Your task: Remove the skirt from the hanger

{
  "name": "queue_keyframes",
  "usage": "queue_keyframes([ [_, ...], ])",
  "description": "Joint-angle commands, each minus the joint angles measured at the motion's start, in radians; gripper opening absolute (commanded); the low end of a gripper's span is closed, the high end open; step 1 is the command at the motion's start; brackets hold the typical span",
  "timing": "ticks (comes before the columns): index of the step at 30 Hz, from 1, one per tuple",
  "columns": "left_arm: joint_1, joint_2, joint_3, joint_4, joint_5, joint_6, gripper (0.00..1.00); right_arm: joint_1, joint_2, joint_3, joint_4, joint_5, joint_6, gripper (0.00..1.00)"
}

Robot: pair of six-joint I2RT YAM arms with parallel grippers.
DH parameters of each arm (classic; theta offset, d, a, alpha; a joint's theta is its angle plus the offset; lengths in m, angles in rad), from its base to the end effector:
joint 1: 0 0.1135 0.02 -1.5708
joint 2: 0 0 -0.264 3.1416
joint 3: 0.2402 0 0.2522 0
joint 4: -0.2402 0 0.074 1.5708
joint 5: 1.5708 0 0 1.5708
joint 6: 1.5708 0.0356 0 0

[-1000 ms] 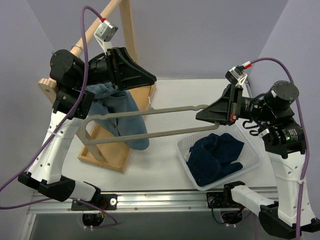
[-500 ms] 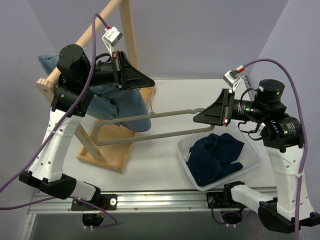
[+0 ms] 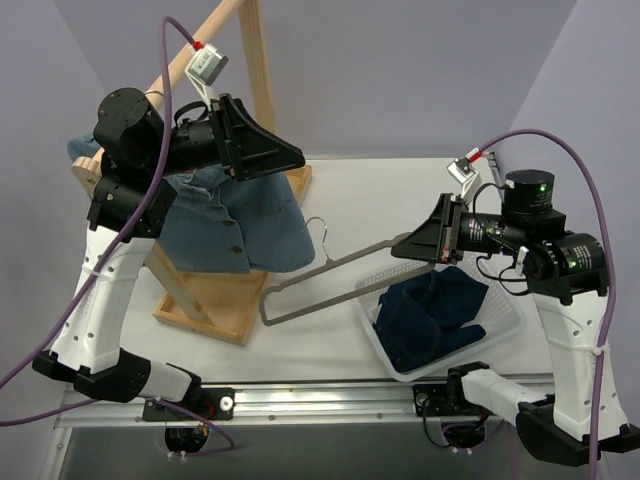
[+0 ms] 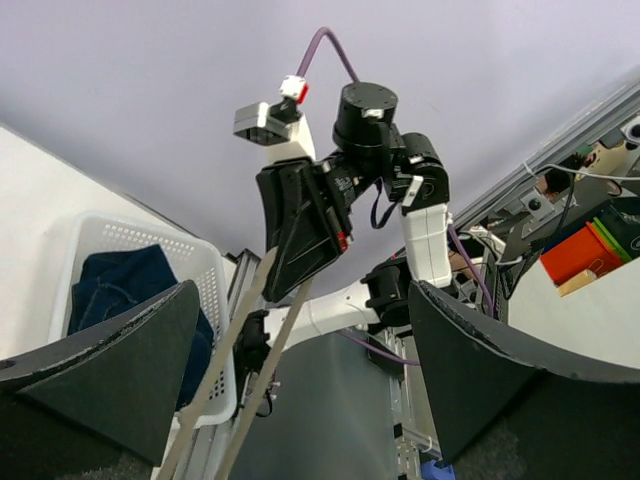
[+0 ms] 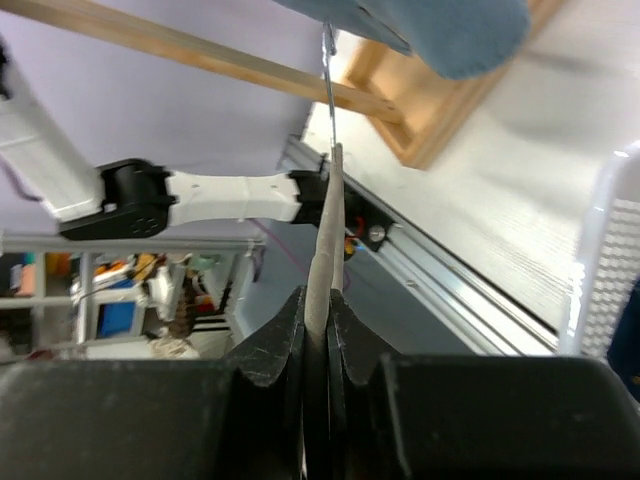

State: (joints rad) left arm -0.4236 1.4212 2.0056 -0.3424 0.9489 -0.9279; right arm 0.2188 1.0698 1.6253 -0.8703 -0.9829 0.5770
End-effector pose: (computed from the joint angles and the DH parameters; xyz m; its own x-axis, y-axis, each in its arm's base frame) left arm 0.2104 -0.1266 0.5824 -0.6364 -0.2245 -0.7379 0.7497 0.0451 -0.6603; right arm 0.1486 0.0634 0.4962 -0.7403 0.1453 -0.6564 -0.5833 0.3465 0.7346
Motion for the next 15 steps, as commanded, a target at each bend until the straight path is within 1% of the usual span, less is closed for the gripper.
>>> queue_keyframes([
  [1, 0.006, -0.03, 0.038, 0.097, 0.007, -0.018, 0.94, 0.002, 0.022, 0.083, -0.16, 0.12, -0.141, 0.0],
  [2, 0.006, -0.033, 0.032, 0.133, 0.014, -0.041, 0.94, 0.002, 0.03, 0.1, -0.189, 0.194, -0.16, 0.0],
  [3, 0.008, -0.034, 0.022, 0.216, 0.02, -0.093, 0.94, 0.002, 0.053, 0.12, -0.215, 0.229, -0.179, 0.0],
  [4, 0.006, -0.034, 0.021, 0.253, 0.027, -0.12, 0.94, 0.002, 0.061, 0.151, -0.263, 0.259, -0.198, 0.0],
  [5, 0.006, -0.034, 0.022, 0.284, 0.028, -0.138, 0.94, 0.002, 0.068, 0.163, -0.281, 0.283, -0.222, 0.0],
  [6, 0.006, -0.034, 0.025, 0.33, 0.027, -0.17, 0.94, 0.002, 0.082, 0.177, -0.298, 0.355, -0.233, 0.0],
  [7, 0.006, -0.038, 0.036, 0.371, 0.019, -0.181, 0.94, 0.002, 0.085, 0.182, -0.308, 0.389, -0.235, 0.0],
  [8, 0.006, -0.036, 0.047, 0.379, 0.011, -0.186, 0.94, 0.004, 0.085, 0.185, -0.305, 0.42, -0.239, 0.0],
  [9, 0.006, -0.042, 0.057, 0.376, -0.004, -0.178, 0.94, 0.002, 0.091, 0.183, -0.299, 0.488, -0.24, 0.0],
  [10, 0.006, -0.048, 0.082, 0.361, -0.024, -0.16, 0.94, 0.002, 0.094, 0.18, -0.291, 0.522, -0.241, 0.0],
  [11, 0.006, -0.054, 0.094, 0.346, -0.079, -0.138, 0.94, 0.002, 0.099, 0.176, -0.283, 0.552, -0.247, 0.0],
  [12, 0.008, -0.07, 0.108, 0.294, -0.108, -0.094, 0.94, 0.004, 0.108, 0.174, -0.259, 0.584, -0.261, 0.0],
  [13, 0.008, -0.074, 0.143, 0.267, -0.137, -0.066, 0.94, 0.004, 0.114, 0.174, -0.245, 0.66, -0.267, 0.0],
  [14, 0.008, -0.079, 0.166, 0.238, -0.203, -0.039, 0.94, 0.004, 0.117, 0.174, -0.222, 0.696, -0.276, 0.0],
  [15, 0.008, -0.084, 0.188, 0.18, -0.234, 0.01, 0.94, 0.002, 0.11, 0.157, -0.143, 0.722, -0.287, 0.0],
])
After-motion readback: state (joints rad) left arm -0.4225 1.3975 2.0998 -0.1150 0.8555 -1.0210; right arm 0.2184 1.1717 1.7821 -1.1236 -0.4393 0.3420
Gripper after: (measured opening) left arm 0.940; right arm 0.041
